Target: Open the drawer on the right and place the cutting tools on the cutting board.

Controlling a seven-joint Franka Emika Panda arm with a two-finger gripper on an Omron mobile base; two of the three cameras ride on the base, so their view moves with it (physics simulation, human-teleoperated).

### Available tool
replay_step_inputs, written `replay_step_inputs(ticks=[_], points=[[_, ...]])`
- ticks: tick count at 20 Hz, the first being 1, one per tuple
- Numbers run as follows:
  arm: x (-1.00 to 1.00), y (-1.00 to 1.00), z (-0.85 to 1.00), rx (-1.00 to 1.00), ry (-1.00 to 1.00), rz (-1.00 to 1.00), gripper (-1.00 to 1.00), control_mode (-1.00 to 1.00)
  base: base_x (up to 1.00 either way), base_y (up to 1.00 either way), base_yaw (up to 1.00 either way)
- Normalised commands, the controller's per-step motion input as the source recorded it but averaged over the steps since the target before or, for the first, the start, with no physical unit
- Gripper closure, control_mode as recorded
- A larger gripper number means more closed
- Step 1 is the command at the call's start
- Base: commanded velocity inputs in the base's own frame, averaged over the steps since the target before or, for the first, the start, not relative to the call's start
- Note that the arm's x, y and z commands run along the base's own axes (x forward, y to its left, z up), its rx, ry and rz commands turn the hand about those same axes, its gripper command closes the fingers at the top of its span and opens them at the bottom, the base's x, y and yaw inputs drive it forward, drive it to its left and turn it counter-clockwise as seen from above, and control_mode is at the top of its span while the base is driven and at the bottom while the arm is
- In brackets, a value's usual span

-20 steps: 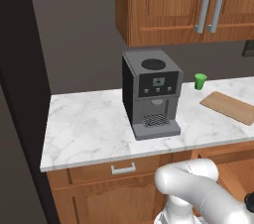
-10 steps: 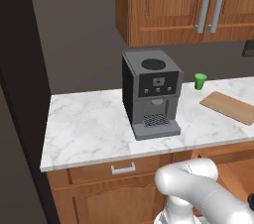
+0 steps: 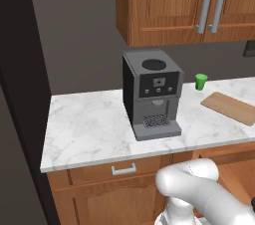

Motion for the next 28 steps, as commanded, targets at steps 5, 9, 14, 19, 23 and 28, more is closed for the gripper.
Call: replay_step_inputs(ticks=[5, 9, 14, 19, 23, 28], points=[[0.0, -0.1, -0.08, 0.0, 0.0, 0.09, -1.0, -1.0, 0.0, 0.0, 0.0], [0.0, -0.16, -0.11, 0.0, 0.0, 0.09, -1.0, -1.0, 0.0, 0.0, 0.0], [0.0, -0.11, -0.17, 0.0, 0.02, 0.09, -1.0, -1.0, 0.0, 0.0, 0.0], [0.0, -0.04, -0.22, 0.0, 0.04, 0.09, -1.0, -1.0, 0.0, 0.0, 0.0], [0.0, -0.07, -0.18, 0.0, 0.01, 0.09, -1.0, -1.0, 0.0, 0.0, 0.0], [0.0, -0.07, -0.17, 0.0, 0.0, 0.1, -1.0, -1.0, 0.0, 0.0, 0.0]])
